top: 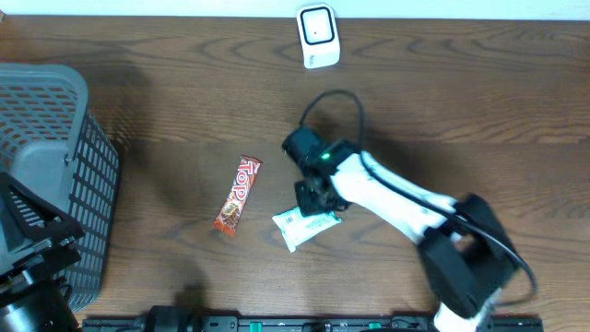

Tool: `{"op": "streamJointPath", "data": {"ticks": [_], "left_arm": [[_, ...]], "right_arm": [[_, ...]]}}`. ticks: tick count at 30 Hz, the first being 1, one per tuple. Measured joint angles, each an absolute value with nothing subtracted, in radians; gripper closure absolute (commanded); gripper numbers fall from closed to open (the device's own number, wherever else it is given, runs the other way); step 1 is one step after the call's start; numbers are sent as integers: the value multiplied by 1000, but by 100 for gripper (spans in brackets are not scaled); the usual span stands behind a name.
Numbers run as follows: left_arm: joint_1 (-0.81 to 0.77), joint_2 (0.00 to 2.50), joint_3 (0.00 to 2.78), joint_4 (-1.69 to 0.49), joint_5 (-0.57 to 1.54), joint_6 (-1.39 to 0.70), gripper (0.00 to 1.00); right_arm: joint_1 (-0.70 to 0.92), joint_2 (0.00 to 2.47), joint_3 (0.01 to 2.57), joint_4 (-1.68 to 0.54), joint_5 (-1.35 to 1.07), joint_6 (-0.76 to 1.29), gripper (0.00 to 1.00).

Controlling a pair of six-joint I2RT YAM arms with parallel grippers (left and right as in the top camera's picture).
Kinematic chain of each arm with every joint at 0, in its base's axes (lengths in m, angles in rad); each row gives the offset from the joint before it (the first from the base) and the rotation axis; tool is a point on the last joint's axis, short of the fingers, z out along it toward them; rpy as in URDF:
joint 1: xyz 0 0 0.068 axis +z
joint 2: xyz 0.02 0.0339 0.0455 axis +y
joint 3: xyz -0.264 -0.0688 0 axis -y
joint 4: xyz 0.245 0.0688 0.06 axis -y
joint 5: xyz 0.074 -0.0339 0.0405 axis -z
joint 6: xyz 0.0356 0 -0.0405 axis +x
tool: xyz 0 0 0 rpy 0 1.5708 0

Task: Scan the item barcode

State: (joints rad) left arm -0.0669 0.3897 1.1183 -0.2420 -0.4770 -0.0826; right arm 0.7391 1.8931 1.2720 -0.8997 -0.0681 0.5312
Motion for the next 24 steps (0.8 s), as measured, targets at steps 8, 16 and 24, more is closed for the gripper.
{"op": "streamJointPath", "data": {"ticks": [8,16,24], "left_arm": [[-67,390,1118,-242,-477,-83,10],[-67,390,1118,-242,-477,-83,10],[-67,390,1118,-242,-477,-83,10]], "right_arm": [[739,1939,1272,-1037,-7,560,99],[737,1897,1359,-950,9,514,99],[708,1914,1373,-800,3,484,99]]}}
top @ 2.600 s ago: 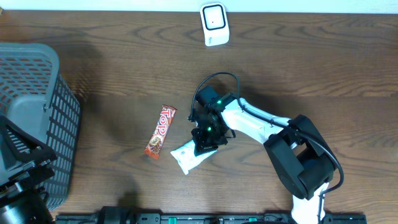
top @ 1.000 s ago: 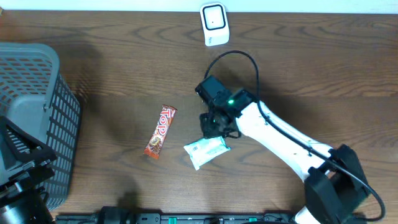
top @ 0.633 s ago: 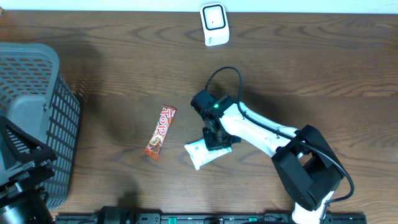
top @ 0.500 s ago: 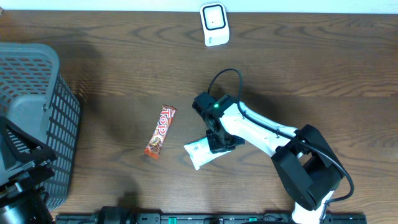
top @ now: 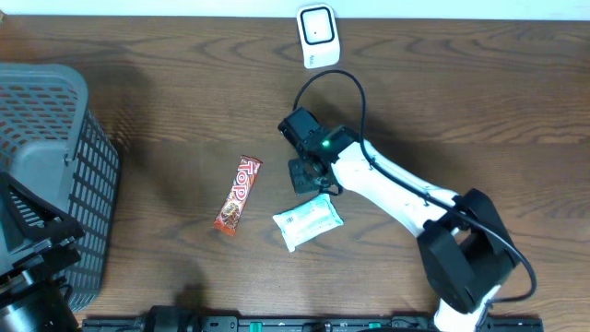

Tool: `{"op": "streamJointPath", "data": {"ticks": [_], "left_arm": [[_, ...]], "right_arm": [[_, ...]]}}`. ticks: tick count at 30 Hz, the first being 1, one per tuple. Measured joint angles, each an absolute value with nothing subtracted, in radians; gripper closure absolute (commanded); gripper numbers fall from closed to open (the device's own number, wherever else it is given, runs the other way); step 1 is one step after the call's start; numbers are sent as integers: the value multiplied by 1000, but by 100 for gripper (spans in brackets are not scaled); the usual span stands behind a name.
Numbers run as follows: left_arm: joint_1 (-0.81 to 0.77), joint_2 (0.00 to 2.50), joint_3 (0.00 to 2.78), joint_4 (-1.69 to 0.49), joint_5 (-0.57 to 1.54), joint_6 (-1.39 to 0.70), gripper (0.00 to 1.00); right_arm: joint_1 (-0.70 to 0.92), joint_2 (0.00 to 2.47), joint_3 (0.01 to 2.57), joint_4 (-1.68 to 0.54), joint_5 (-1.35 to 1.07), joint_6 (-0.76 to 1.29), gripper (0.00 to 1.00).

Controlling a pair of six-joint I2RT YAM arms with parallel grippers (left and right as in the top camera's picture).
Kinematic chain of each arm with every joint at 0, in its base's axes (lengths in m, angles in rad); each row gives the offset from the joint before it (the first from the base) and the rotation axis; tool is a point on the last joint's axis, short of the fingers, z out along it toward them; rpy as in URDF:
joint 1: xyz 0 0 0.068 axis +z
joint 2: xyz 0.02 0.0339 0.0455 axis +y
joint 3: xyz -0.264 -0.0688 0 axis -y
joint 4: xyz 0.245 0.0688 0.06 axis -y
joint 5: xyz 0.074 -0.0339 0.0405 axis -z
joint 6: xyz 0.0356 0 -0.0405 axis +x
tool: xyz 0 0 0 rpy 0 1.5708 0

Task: Scan the item barcode

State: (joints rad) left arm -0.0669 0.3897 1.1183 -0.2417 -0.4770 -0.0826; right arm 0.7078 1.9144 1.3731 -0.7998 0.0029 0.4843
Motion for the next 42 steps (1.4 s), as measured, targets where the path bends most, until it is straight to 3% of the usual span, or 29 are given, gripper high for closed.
{"op": "streamJointPath", "data": {"ticks": [6,16,19,20,22,23,33,42], "left_arm": [[-67,390,1118,-242,-477,-83,10],[-67,390,1118,-242,-477,-83,10],[-67,390,1118,-242,-477,-83,10],[-67,390,1118,-242,-477,-83,10],[-67,390,1118,-242,-477,-83,10],[-67,390,1118,-242,-477,-83,10],[-67,390,1118,-242,-477,-83,10],[-67,390,1118,-242,-477,-83,10]], "right_arm": [[661,2009,1373,-836,-9,481,99],[659,2008,1374,-1169,-119,469,99],[664,2008,1375,-1166,-152,451,68],[664,2008,1375,-1164,-160,441,54],[664,2007,1379,-1165,-172,424,8],[664,2004,1383,-1165,-182,411,1],[585,1887,1388,-1151,-362,25,1],[543,1887,1147,-994,-384,-175,1]]}}
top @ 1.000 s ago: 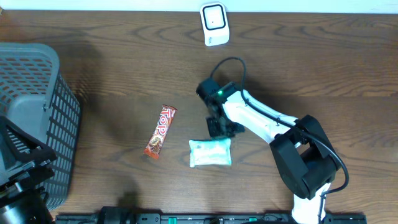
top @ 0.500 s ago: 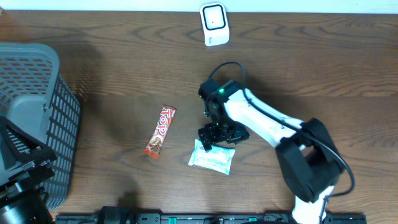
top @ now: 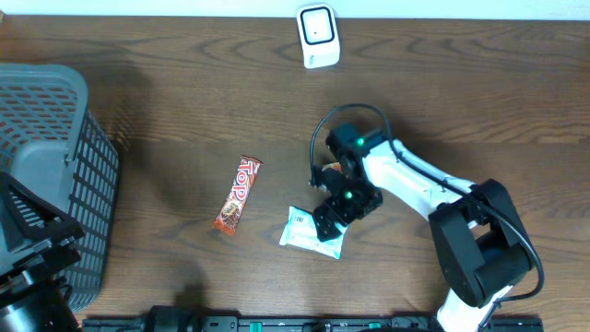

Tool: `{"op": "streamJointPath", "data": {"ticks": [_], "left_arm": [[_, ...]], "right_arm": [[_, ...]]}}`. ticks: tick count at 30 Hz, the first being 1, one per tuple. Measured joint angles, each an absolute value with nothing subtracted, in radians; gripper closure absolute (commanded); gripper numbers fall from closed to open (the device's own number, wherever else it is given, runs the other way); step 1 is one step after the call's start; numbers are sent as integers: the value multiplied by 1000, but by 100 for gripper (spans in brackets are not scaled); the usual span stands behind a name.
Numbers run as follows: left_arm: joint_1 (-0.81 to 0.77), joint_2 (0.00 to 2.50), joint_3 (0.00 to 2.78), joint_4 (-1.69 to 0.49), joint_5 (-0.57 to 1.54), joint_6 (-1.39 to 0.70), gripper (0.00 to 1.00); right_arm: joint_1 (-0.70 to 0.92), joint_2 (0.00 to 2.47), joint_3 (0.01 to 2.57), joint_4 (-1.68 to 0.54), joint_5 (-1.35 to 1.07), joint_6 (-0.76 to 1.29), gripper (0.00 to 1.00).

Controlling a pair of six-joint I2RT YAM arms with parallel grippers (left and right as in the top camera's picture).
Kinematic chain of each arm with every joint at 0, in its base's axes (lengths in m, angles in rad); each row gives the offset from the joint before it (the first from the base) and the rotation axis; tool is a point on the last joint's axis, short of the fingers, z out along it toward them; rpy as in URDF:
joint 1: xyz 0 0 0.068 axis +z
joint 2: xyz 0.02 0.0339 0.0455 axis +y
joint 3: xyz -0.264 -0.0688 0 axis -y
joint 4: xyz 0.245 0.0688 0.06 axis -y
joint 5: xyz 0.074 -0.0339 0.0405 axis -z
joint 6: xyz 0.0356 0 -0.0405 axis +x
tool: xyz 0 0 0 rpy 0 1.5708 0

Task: Scan the item barcode

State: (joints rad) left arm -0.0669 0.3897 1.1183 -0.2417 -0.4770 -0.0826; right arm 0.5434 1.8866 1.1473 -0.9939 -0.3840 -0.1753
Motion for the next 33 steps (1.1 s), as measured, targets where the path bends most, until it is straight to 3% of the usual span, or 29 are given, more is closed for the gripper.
{"op": "streamJointPath", "data": {"ticks": [15,17,20,21,24,25,33], "left_arm": [[-67,390,1118,-242,-477,-83,10],[-67,390,1118,-242,-477,-83,10],[-67,390,1118,-242,-477,-83,10],[-67,390,1118,-242,-477,-83,10],[-67,386,1118,-242,-477,-83,10],[-67,384,1118,-242,-477,-83,10],[-67,351,1118,-242,-477,-83,10]], "right_arm": [[576,1856,1112,-898,-388,-188,3],[589,1855,1110,-893,-378,-188,13],[603,1844,1080,-868,-365,-185,39],[605,1840,1067,-861,-363,-183,50],[614,1825,1018,-835,-377,-183,94],[618,1822,999,-823,-397,-181,99],[614,1813,981,-813,-450,-162,99]]}}
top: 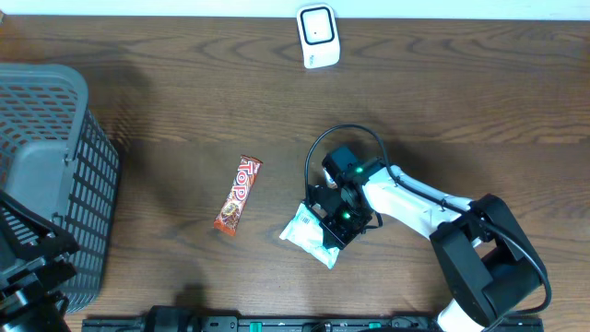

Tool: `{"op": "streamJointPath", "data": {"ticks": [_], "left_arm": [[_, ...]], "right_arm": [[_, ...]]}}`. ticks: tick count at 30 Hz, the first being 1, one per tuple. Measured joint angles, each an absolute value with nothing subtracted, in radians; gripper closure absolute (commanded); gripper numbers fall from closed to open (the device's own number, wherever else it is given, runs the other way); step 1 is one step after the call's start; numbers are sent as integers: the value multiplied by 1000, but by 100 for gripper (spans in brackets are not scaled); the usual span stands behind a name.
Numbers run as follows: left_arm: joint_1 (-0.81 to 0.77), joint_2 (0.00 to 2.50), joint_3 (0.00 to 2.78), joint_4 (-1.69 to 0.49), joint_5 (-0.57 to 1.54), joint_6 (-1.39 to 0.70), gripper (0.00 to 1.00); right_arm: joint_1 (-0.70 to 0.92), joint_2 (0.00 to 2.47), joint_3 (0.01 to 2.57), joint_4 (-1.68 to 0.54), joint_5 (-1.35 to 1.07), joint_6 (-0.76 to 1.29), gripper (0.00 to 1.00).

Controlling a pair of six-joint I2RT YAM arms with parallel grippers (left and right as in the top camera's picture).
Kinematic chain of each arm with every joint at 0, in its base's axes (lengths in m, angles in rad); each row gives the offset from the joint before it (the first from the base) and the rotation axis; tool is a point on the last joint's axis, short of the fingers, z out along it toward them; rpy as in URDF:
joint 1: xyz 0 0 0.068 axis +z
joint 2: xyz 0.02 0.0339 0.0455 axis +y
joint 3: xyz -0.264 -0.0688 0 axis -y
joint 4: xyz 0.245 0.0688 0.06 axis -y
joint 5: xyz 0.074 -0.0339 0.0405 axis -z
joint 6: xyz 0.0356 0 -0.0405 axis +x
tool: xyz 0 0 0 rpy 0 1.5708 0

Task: Scan the item barcode
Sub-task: 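Lift wipes pack with right gripper and carry it toward scanner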

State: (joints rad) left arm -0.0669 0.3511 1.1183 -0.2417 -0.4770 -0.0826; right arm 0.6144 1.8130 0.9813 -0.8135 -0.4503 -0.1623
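Note:
A white and teal snack packet (pixel 304 235) lies tilted at the table's front middle, with small dark print on its upper left face. My right gripper (pixel 337 224) is down on the packet's right end and looks shut on it; the wrist hides the fingertips. A red "Top" candy bar (pixel 238 195) lies to the left of it, untouched. The white barcode scanner (pixel 317 36) stands at the far edge of the table. My left arm (pixel 32 263) rests at the front left by the basket, and its fingers cannot be made out.
A large grey mesh basket (pixel 55 157) fills the left side of the brown wooden table (pixel 461 101). The right arm's black cable (pixel 318 152) loops above its wrist. A black rail (pixel 277 323) runs along the front edge.
The right gripper has shifted slightly left and turned, and the packet has turned with it, its lower end now pointing further down and right. The left arm sits a little lower.
First the right gripper was at the packet's upper edge. Then it stood above the packet, apart from it. Later it had come down on the packet's right end from the right side, and the packet had turned. Now the packet has turned further in its hold.

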Motion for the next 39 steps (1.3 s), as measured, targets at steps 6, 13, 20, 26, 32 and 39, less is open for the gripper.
{"op": "streamJointPath", "data": {"ticks": [6,13,20,26,32,39], "left_arm": [[-67,350,1118,-242,-477,-83,10],[-67,350,1118,-242,-477,-83,10],[-67,350,1118,-247,-477,-83,10],[-67,350,1118,-247,-477,-83,10],[-67,350,1118,-248,-477,-83,10],[-67,350,1118,-248,-477,-83,10]], "right_arm": [[624,1838,1062,-882,-465,-161,99],[624,1726,1221,-984,-525,-175,99],[624,1441,1249,-1021,-638,-213,99],[646,1264,1250,-1118,-656,-237,99],[683,1196,1250,-1168,-580,-218,99],[731,1196,1250,-1160,-405,-114,99]]}}
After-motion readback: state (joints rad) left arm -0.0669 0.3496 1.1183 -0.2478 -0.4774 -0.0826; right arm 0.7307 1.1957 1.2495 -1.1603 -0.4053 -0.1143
